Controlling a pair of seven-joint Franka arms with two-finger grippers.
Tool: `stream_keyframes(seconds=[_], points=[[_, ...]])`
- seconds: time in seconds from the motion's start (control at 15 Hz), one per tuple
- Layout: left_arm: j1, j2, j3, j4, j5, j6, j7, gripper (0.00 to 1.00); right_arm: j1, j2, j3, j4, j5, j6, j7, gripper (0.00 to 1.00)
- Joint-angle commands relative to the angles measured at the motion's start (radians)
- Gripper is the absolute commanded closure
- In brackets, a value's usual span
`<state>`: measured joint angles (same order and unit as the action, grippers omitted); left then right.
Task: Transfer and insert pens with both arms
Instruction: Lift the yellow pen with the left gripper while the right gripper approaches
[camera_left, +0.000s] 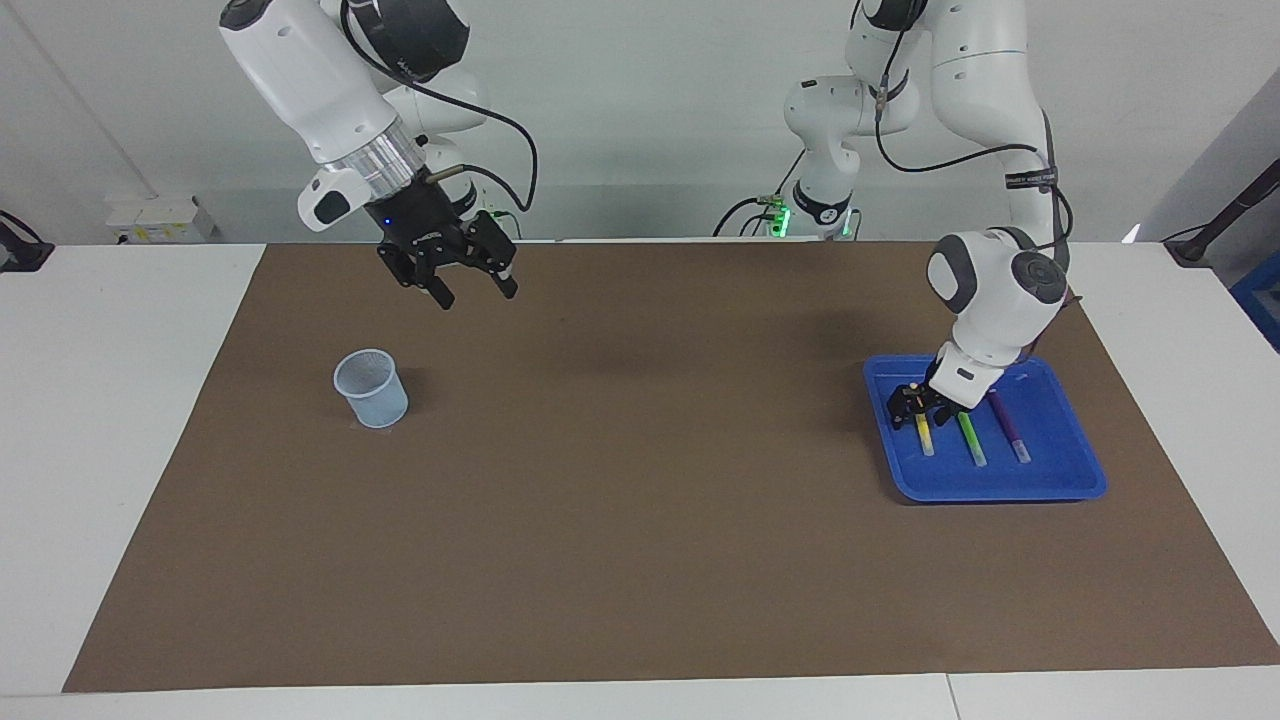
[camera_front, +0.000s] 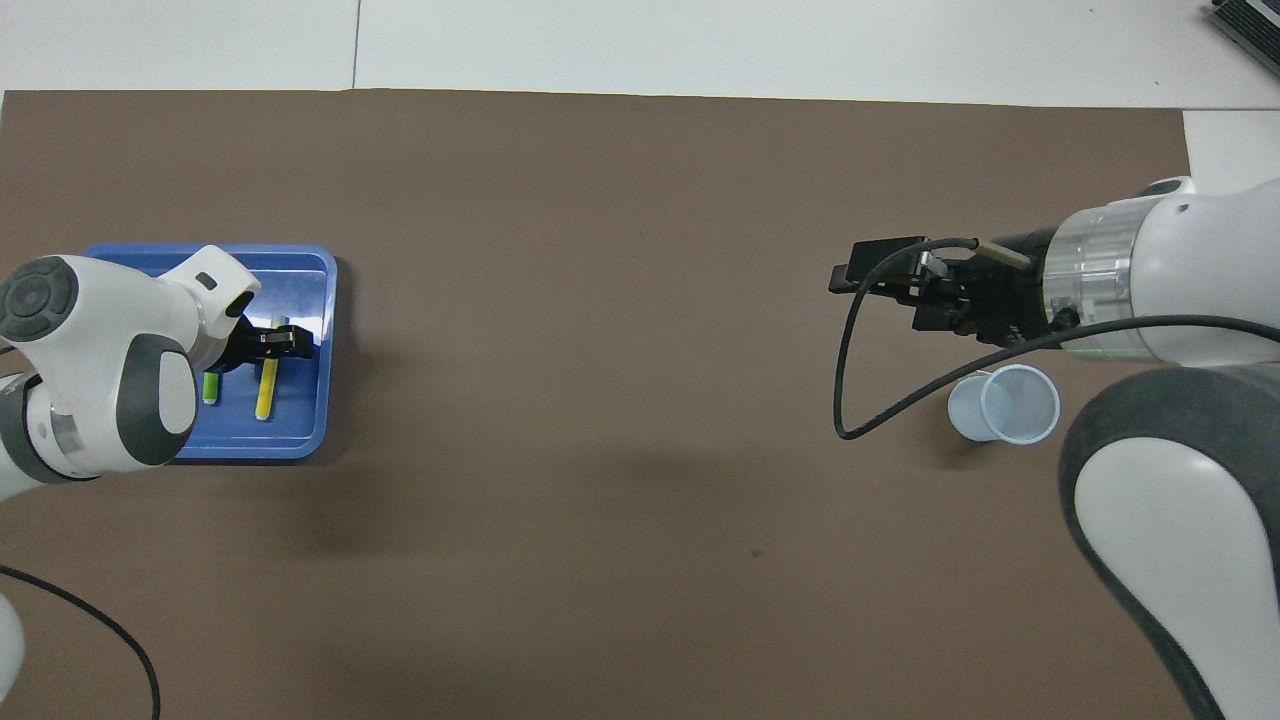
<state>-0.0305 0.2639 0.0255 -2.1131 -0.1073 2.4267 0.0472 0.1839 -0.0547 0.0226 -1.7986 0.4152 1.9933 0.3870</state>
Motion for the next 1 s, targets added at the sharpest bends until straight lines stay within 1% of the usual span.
stream_keyframes(seconds=[0.0, 0.07, 0.13, 0.2, 0.33, 0.4, 0.6, 0.73, 0.93], points=[[0.009, 0.029, -0.004, 0.015, -0.023, 0.032, 0.039, 0.34, 0.023, -0.010, -0.003, -0.024, 0.028, 0.036, 0.050, 0.00], [0.009, 0.029, -0.002, 0.013, -0.025, 0.032, 0.040, 0.42, 0.025, -0.010, -0.003, -0.024, 0.030, 0.039, 0.062, 0.00], [0.008, 0.029, -0.002, 0.013, -0.025, 0.031, 0.040, 0.48, 0.025, -0.010, -0.003, -0.024, 0.030, 0.041, 0.079, 0.00], [0.006, 0.029, -0.002, 0.013, -0.025, 0.029, 0.040, 0.60, 0.026, -0.010, -0.003, -0.024, 0.030, 0.041, 0.094, 0.00], [0.001, 0.029, -0.002, 0.015, -0.025, 0.025, 0.040, 0.95, 0.041, -0.010, -0.003, -0.024, 0.075, 0.045, 0.119, 0.00], [0.000, 0.029, -0.002, 0.016, -0.025, 0.022, 0.037, 1.00, 0.048, -0.010, -0.003, -0.024, 0.095, 0.053, 0.143, 0.00], [-0.002, 0.029, -0.002, 0.024, -0.025, 0.011, 0.031, 1.00, 0.083, -0.010, -0.003, -0.022, 0.099, 0.076, 0.245, 0.00], [0.000, 0.029, -0.002, 0.044, -0.025, -0.020, 0.030, 1.00, 0.083, -0.010, -0.001, -0.022, 0.099, 0.079, 0.250, 0.00], [0.007, 0.032, -0.002, 0.139, -0.035, -0.147, 0.028, 1.00, 0.089, -0.007, -0.001, -0.010, 0.105, 0.085, 0.251, 0.00]])
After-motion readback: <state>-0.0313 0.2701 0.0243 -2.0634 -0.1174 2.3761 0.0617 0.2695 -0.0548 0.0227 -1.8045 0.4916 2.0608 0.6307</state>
